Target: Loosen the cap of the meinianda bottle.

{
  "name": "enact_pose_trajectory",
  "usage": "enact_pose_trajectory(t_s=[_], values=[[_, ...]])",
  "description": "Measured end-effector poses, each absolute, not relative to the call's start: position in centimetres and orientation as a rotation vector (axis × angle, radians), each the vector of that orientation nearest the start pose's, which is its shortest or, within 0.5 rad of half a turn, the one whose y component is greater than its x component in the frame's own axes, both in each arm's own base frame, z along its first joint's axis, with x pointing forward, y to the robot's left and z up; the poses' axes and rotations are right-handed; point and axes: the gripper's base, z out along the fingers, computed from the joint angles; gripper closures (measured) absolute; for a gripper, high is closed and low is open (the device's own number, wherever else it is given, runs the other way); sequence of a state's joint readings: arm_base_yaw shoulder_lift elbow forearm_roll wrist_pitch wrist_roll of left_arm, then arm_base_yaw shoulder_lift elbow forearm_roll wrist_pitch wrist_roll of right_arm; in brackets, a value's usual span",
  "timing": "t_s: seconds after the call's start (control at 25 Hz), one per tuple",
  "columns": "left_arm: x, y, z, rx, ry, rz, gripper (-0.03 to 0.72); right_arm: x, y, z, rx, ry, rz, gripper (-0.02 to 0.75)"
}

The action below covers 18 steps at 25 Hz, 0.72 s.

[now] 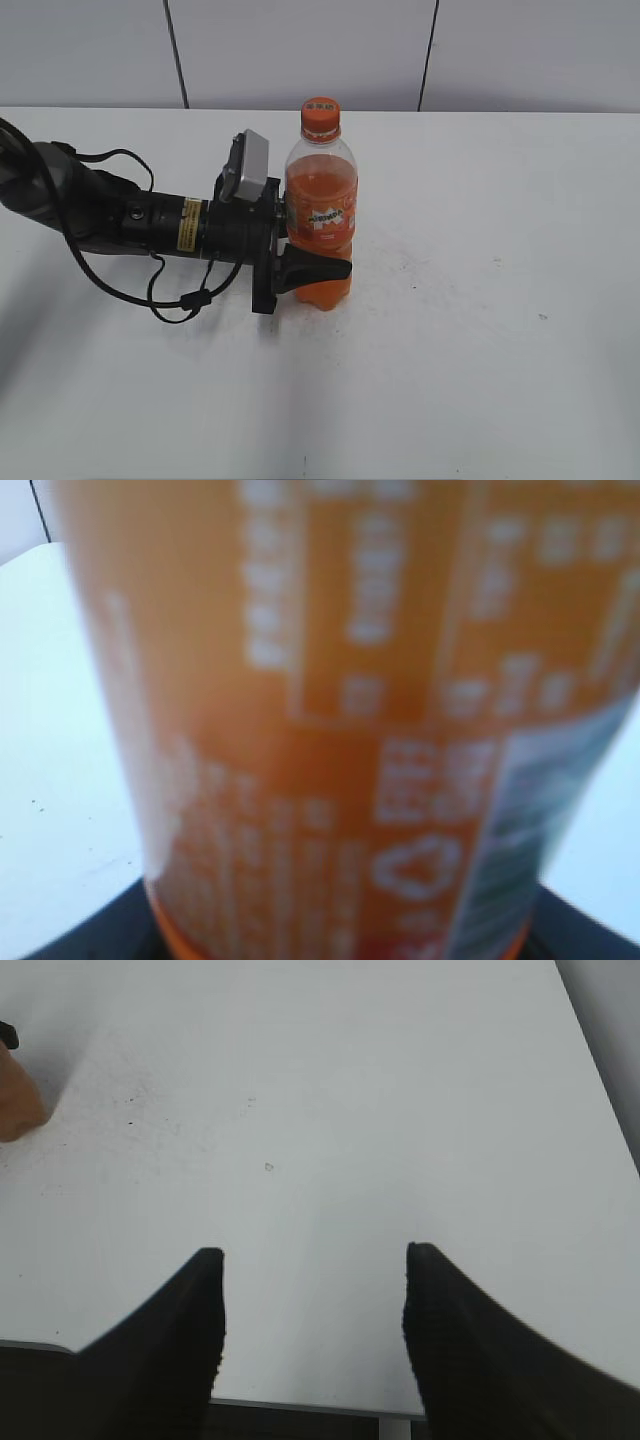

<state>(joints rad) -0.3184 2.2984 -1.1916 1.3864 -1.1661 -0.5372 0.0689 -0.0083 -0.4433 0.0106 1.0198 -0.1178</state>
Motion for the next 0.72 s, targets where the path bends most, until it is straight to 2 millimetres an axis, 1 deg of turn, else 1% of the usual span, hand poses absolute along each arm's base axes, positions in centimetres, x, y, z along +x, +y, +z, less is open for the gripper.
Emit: enact_pose_trajectory(t_s=[0.36,0.72], values=[[35.15,-20.26,8.67,1.397,1.385,-1.023,0.302,0.18,0.10,26.46,-0.191,2.043,-0.018,0.307],[35.13,-20.25,8.63,1.395,1.398,-1.030,0.302,0.22,0.11,26.60,-0.191,2.040,-0.016,0.307]])
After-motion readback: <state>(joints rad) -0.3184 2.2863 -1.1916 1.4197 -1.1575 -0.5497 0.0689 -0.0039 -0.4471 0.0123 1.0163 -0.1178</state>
